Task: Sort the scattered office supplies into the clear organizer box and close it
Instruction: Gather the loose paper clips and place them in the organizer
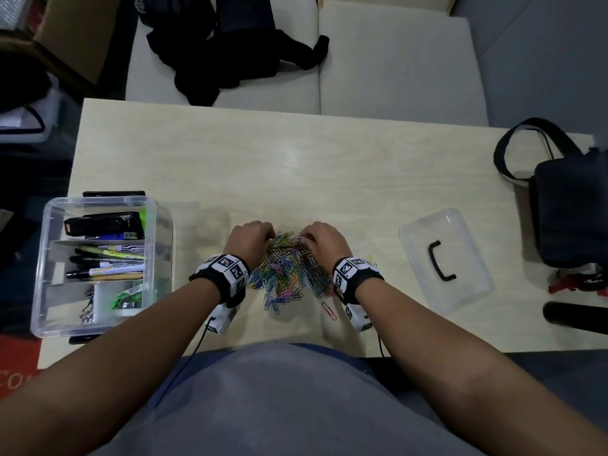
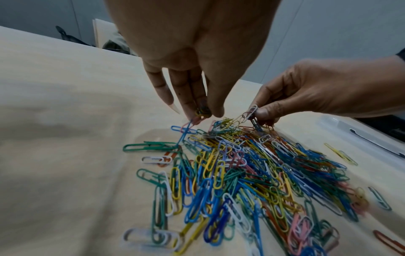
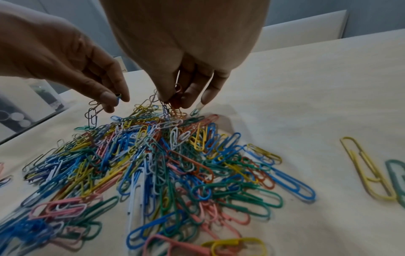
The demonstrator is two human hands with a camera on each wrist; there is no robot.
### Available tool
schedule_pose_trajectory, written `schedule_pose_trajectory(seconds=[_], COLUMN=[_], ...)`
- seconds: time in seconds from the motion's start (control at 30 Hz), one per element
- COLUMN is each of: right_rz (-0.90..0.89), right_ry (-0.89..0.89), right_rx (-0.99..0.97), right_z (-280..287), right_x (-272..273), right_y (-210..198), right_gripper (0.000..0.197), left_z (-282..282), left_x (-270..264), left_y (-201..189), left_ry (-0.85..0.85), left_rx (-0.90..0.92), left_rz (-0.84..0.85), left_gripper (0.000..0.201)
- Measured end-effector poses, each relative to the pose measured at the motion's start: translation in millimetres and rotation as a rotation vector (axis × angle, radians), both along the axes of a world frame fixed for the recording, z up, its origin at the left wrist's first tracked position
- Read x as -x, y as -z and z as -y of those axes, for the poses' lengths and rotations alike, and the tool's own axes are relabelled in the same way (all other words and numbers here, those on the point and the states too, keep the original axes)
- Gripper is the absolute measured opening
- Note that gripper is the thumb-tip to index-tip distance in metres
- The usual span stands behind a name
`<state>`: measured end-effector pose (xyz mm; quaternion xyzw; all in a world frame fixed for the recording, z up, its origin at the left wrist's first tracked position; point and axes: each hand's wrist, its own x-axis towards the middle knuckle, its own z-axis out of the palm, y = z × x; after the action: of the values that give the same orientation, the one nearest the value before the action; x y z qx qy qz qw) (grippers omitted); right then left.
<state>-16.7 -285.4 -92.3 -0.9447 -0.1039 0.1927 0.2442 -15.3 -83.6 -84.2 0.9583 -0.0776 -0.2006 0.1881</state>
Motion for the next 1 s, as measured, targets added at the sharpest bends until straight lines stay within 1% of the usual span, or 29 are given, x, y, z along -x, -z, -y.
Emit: schedule_pose_trajectory(seconds=[0.13, 0.53, 0.77, 1.0], right_rz=[0.011, 0.107, 0.191, 0.220], right_ry=[0.025, 0.104, 0.109, 0.125], right_rx=[-0.030, -0.203, -0.303, -0.440], right_z=[1, -20, -47, -91], right_x=[1, 8, 18, 21], right_y=[-6, -39, -64, -92], right_gripper=[0.017, 0.017, 0.015, 0.013], left_z=[-1, -9, -31, -63], left_x=[2, 14, 30, 42], left_y=[-7, -36, -57, -79], left_ry=[-0.044, -0.113, -0.166, -0.268], left_rx=[0.059, 0.118, 0.154, 0.191], left_rz=[-0.006, 0.058, 0.123, 0.189], left_gripper=[0.011, 0.009, 0.008, 0.011])
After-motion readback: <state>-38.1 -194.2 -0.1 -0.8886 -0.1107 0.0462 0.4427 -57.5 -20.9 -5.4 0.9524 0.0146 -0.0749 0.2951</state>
